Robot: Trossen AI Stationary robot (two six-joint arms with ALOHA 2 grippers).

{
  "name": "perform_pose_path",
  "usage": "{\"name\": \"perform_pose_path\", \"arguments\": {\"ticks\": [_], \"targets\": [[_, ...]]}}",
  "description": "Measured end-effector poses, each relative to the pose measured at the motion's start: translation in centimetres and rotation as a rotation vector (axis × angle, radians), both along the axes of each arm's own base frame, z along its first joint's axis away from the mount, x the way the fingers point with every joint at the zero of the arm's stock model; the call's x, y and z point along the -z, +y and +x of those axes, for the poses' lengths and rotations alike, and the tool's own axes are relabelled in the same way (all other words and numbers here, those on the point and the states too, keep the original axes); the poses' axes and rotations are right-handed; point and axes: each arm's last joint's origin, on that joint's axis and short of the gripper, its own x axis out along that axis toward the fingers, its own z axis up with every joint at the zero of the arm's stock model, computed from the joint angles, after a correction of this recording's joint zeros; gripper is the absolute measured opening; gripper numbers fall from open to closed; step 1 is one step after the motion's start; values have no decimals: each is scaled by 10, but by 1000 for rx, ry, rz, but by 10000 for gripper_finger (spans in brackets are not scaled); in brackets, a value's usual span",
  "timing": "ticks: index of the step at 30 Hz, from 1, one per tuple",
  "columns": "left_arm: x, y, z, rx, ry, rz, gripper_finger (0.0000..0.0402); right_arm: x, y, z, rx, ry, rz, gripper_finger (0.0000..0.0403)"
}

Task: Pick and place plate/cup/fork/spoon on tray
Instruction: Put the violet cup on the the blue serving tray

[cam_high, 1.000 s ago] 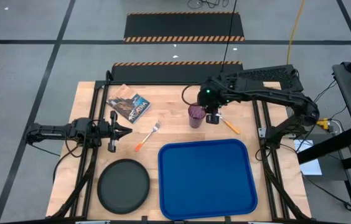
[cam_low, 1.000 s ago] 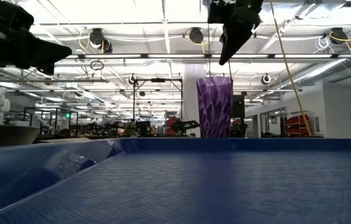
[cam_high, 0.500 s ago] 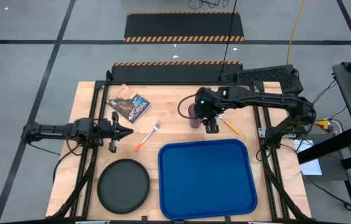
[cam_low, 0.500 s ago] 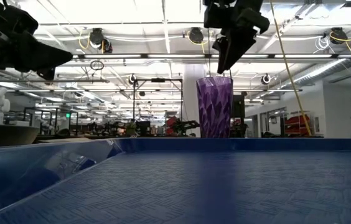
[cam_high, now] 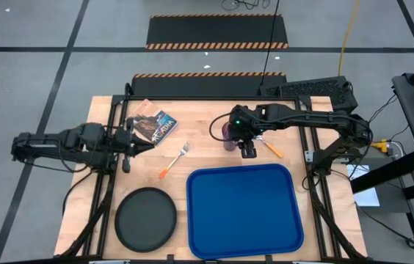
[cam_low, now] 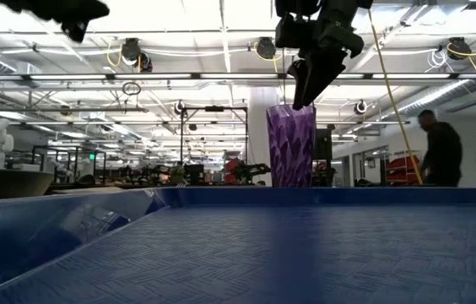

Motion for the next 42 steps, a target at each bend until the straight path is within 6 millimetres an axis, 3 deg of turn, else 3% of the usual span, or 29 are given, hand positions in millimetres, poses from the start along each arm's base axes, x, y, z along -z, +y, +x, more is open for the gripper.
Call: {"name": "perform_pose_path", "arguments": {"ticks": [7,11,17,24,31,37,42], "targets": [[-30,-1,41,2,182,10,31,0,0,0,8,1,3,180],[-21,-2,72,13,279,39,31,0,0,0,13,1,6,180],[9,-3,106,45,441,106,31,1,0,-1,11,6,6,155],[17,2,117,36,452,128,31,17,-1,-2,-13,16,-6,96],[11,12,121,-11,385,126,31,16,0,-3,6,19,0,12],[9,20,122,-41,357,126,31,0,11,-7,92,89,-29,12],[8,22,122,-53,353,123,31,-19,34,-11,172,145,16,4]]}}
